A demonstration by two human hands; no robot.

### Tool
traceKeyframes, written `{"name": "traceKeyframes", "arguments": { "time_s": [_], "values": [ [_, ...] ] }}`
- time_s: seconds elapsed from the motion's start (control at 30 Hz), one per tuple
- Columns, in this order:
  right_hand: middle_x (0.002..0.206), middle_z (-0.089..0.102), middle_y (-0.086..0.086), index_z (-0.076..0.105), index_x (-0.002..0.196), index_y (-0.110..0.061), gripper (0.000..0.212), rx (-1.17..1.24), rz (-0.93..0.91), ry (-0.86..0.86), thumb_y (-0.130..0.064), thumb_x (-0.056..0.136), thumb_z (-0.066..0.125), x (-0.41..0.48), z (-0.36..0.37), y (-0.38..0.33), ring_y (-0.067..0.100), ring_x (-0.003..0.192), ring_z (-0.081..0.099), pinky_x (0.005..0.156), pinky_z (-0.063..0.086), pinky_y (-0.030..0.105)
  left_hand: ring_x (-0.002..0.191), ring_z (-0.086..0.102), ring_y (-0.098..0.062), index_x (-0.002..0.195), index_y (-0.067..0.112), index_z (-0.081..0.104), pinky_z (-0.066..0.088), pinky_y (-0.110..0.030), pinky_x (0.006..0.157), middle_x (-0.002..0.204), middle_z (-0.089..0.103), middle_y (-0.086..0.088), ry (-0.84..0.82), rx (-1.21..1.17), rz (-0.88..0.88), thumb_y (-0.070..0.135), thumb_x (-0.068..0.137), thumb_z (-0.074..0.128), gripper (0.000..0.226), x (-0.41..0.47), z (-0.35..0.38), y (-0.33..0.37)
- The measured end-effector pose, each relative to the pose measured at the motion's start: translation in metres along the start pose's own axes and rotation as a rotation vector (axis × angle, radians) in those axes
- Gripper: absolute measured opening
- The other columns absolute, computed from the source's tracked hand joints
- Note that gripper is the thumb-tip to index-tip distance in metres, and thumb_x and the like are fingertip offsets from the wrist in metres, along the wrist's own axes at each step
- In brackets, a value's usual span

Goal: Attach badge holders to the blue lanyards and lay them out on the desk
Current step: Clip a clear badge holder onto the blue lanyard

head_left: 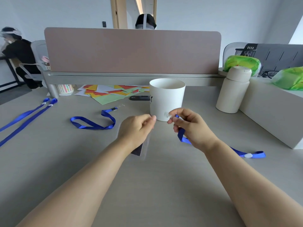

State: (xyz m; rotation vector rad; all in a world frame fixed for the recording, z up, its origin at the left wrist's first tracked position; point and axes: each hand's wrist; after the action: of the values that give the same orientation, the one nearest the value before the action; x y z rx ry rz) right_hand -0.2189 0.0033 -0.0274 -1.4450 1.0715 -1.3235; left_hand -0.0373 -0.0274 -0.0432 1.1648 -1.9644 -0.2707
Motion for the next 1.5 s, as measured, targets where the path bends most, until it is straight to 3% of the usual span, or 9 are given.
{"name": "traceKeyframes", "arguments": {
  "time_s": [0.17,0.37,0.57,0.67,0.8,0.9,1.1,1.3,1.5],
  "values": [
    [0.072,0.066,0.0,0.055,0.1,-0.016,0.029,0.63,0.006,-0.014,0.003,0.094,0.034,0.006,0.011,-0.011,0.012,0.056,0.051,0.058,0.049,0.023,0.05,0.048,0.001,0.116,0.037,0.055,0.037,-0.023,0.065,0.082,0.064,0.015,-0.35,0.114,-0.017,0.042,0.083,0.057,0.033,-0.006,0.007,0.011],
    [0.071,0.064,-0.002,0.057,0.107,-0.026,0.039,0.766,-0.024,0.063,0.003,0.093,0.036,0.01,0.012,-0.015,0.009,0.051,0.047,0.053,0.045,0.021,0.061,0.048,-0.019,0.067,0.023,0.054,0.034,-0.029,0.056,0.057,0.051,0.005,-0.407,0.109,-0.11,0.033,0.086,0.055,0.022,-0.005,0.016,0.019],
    [0.074,0.06,-0.004,0.063,0.094,-0.028,0.043,0.43,-0.014,0.248,0.004,0.092,0.035,0.011,-0.001,0.002,0.009,0.049,0.037,0.046,0.035,0.017,0.074,0.057,-0.027,0.091,0.018,0.051,0.04,-0.033,0.058,0.073,0.059,-0.001,-0.033,0.193,-0.215,0.021,0.091,0.043,0.008,0.001,0.007,0.011],
    [0.084,0.058,-0.004,0.066,0.092,-0.031,0.046,0.137,-0.026,0.255,0.002,0.094,0.034,0.011,0.0,0.013,0.007,0.043,0.035,0.046,0.033,0.017,0.078,0.062,-0.021,0.086,0.024,0.05,0.047,-0.035,0.066,0.077,0.065,-0.002,0.055,-0.108,-0.286,0.019,0.091,0.045,0.009,0.004,0.004,0.008],
    [0.088,0.057,0.0,0.065,0.1,-0.021,0.033,-0.088,0.082,0.115,-0.001,0.093,0.04,0.01,0.007,0.02,0.006,0.041,0.036,0.048,0.035,0.016,0.072,0.058,0.003,0.079,0.028,0.054,0.042,-0.009,0.07,0.081,0.067,0.007,0.029,-0.504,-0.249,0.006,0.088,0.05,0.024,0.005,-0.004,0.007],
    [0.059,0.052,-0.002,0.066,0.108,-0.021,0.034,-0.23,0.119,-0.102,-0.002,0.085,0.052,0.007,0.01,0.023,0.008,0.045,0.041,0.051,0.038,0.015,0.083,0.063,-0.01,0.081,0.025,0.056,0.045,-0.019,0.08,0.083,0.07,0.005,-0.043,-0.599,-0.171,0.001,0.087,0.05,0.026,0.005,-0.003,0.006],
    [0.071,0.056,0.003,0.068,0.093,-0.016,0.021,-0.146,0.063,-0.297,-0.004,0.079,0.057,0.007,0.004,0.027,0.01,0.057,0.048,0.058,0.042,0.018,0.079,0.062,-0.015,0.08,0.036,0.053,0.047,-0.028,0.075,0.075,0.067,0.024,0.115,-0.472,-0.133,0.009,0.086,0.047,0.028,0.005,-0.005,0.006],
    [0.068,0.062,-0.008,0.066,0.087,-0.009,0.015,-0.244,0.045,-0.253,-0.023,0.084,0.064,0.011,0.011,0.017,0.0,0.06,0.052,0.056,0.04,0.011,0.073,0.058,-0.035,0.085,0.033,0.052,0.049,-0.044,0.068,0.084,0.067,-0.016,0.306,-0.294,-0.073,0.026,0.078,0.041,0.015,0.012,-0.008,0.012],
    [0.066,0.049,0.01,0.064,0.077,-0.003,0.016,-0.462,0.035,-0.217,-0.012,0.072,0.077,0.026,0.016,0.009,0.021,0.06,0.039,0.057,0.036,0.029,0.068,0.056,-0.03,0.091,0.025,0.052,0.042,-0.033,0.062,0.078,0.061,0.013,0.386,-0.335,-0.043,0.022,0.076,0.037,0.021,0.039,-0.015,0.026]
  ]
}}
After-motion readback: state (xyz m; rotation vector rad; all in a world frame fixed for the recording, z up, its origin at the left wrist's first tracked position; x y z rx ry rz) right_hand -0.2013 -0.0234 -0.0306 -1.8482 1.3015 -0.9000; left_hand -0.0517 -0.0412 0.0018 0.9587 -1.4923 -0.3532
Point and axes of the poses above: each hand's wrist, its own x-axis towards the middle knuckle, its own z-axis out of the palm, y = z × x
